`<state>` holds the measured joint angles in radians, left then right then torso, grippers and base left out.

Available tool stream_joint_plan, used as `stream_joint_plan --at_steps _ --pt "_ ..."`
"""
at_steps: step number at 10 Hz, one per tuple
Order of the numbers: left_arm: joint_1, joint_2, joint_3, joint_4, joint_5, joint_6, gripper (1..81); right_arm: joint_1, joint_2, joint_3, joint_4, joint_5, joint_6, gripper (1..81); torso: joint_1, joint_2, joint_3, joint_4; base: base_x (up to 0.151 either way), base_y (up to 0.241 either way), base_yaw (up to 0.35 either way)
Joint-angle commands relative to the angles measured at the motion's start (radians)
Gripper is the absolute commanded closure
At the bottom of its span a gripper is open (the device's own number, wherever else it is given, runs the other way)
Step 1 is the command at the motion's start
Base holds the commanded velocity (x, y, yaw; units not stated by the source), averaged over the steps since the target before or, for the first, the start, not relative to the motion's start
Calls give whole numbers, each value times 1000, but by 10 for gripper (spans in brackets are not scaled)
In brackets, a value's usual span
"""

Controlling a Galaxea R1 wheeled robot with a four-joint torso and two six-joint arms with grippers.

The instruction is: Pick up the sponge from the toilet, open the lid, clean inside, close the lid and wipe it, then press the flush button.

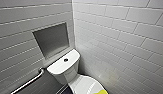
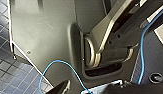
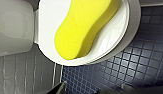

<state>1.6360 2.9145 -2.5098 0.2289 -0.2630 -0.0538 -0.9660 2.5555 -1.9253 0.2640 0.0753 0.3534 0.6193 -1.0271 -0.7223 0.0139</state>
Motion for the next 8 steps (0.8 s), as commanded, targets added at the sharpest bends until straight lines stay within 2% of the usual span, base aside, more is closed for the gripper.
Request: stream_joint_plan --at_steps 1,2,4,5,6,8 --pt "22 -1 5 4 60 2 10 98 2 11 32 -5 45 10 62 -96 -41 0 0 0 0" --pt "22 -3 5 4 60 0 10 107 11 11 32 9 55 10 83 -131 -96 0 0 0 0" --pt "23 -1 5 -3 60 0 10 144 25 8 34 9 107 10 115 -186 -116 0 0 0 0" --pt "22 -1 5 -3 60 0 10 158 27 7 35 3 131 10 136 -219 -109 0 0 0 0" --pt "22 -1 5 -3 60 2 10 173 25 3 35 0 145 10 160 -256 -77 0 0 0 0" --pt "23 -1 5 -3 60 0 10 206 18 -1 46 -2 164 10 203 -324 -90 0 0 0 0"
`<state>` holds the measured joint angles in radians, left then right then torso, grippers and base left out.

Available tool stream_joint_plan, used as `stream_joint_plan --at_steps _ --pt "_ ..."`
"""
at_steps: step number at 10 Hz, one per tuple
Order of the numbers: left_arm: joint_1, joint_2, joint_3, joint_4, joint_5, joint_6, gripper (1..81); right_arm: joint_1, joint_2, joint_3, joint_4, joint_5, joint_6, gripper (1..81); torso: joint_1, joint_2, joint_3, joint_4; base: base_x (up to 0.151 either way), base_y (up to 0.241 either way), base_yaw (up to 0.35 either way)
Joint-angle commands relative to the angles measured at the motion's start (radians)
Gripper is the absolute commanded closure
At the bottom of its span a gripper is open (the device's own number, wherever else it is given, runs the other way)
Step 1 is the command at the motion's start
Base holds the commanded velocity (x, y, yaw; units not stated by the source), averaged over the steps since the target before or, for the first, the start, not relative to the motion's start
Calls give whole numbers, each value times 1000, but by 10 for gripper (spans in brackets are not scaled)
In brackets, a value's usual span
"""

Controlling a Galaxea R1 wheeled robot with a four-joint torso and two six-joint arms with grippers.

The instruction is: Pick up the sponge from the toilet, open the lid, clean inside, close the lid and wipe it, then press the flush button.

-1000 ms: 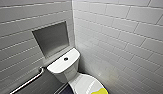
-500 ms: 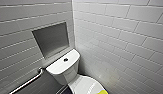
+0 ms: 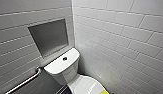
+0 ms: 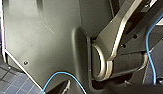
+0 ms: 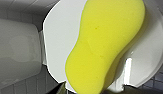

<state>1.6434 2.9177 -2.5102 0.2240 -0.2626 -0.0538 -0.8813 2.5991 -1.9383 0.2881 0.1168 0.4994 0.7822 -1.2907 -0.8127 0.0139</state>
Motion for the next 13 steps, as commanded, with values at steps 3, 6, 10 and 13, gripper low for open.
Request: stream_joint_plan --at_steps 3,6,10,13 --pt "14 -4 5 0 60 0 10 115 0 -23 48 -49 57 10 17 -26 0 0 0 0 0" --pt "14 -4 5 -2 59 -1 10 121 40 -91 117 -100 62 10 22 -31 0 0 0 0 0" --pt "13 -1 5 -2 59 0 10 156 66 -158 154 -167 77 10 86 -132 0 0 0 0 0" --pt "13 -1 5 0 59 0 10 179 80 -189 157 -189 77 10 58 -89 0 0 0 0 0"
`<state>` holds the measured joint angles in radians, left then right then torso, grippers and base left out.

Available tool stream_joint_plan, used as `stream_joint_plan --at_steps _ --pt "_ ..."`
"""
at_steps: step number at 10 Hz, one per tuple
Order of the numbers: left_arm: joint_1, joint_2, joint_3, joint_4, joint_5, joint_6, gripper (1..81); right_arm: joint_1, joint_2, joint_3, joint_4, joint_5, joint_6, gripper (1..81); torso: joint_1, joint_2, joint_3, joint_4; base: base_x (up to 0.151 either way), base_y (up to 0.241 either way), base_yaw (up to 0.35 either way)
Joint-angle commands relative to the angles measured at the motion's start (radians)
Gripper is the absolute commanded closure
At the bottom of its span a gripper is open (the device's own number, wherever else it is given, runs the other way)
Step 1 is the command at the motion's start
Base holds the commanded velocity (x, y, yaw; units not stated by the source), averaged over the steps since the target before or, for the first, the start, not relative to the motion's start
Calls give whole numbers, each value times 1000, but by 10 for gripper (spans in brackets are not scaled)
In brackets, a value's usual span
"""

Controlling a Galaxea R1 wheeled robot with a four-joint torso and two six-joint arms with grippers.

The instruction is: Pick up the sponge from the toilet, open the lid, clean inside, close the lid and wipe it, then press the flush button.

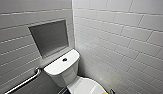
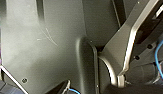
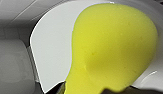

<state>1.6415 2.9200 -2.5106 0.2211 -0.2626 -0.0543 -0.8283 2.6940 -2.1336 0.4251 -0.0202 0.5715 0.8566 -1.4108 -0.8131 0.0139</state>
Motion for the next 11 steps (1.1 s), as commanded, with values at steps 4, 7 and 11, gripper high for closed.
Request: stream_joint_plan --at_steps 4,7,11 --pt "12 -4 6 1 59 -1 10 119 26 -25 15 -56 5 10 10 -16 -57 0 0 0 0" --pt "11 -7 6 -8 60 -10 10 123 48 -57 6 -56 5 10 10 -15 -27 0 0 0 0" --pt "12 -10 4 -14 60 -10 10 136 101 -138 -32 -60 -4 10 11 -15 -32 0 0 0 0"
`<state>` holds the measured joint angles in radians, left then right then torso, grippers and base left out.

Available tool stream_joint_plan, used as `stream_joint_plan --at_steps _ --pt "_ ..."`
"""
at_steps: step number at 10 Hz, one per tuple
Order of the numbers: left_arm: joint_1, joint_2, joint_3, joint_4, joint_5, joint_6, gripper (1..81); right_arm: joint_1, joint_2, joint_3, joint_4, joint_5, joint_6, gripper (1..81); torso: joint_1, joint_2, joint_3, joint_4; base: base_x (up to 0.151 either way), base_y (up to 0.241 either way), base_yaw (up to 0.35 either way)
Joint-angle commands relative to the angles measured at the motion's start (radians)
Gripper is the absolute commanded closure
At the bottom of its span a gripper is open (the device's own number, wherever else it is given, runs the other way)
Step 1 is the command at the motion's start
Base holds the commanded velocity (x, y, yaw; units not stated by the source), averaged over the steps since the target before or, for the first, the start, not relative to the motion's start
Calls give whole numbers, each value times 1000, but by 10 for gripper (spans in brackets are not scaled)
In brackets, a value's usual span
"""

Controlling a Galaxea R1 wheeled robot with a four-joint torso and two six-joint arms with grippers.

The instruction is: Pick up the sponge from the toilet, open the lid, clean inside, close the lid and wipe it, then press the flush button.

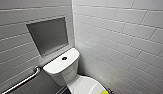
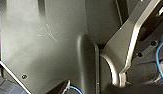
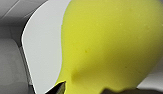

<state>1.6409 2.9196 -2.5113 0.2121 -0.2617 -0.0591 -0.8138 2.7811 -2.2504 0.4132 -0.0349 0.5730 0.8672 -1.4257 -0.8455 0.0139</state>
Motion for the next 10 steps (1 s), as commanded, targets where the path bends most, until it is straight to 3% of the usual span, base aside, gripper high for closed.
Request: stream_joint_plan --at_steps 1,3,5,10 --pt "14 -9 3 -10 59 -5 10 118 30 -41 -42 -45 -8 10 0 0 0 0 0 0 0" --pt "14 -9 3 -10 61 -5 10 113 50 -47 -97 -33 -8 10 0 0 0 0 0 0 0" --pt "14 -11 3 -10 70 -5 10 107 59 -64 -105 -20 -10 10 0 0 0 0 0 0 0" --pt "17 -12 3 -25 98 -5 10 90 192 -336 -97 20 2 10 0 0 0 0 0 0 0"
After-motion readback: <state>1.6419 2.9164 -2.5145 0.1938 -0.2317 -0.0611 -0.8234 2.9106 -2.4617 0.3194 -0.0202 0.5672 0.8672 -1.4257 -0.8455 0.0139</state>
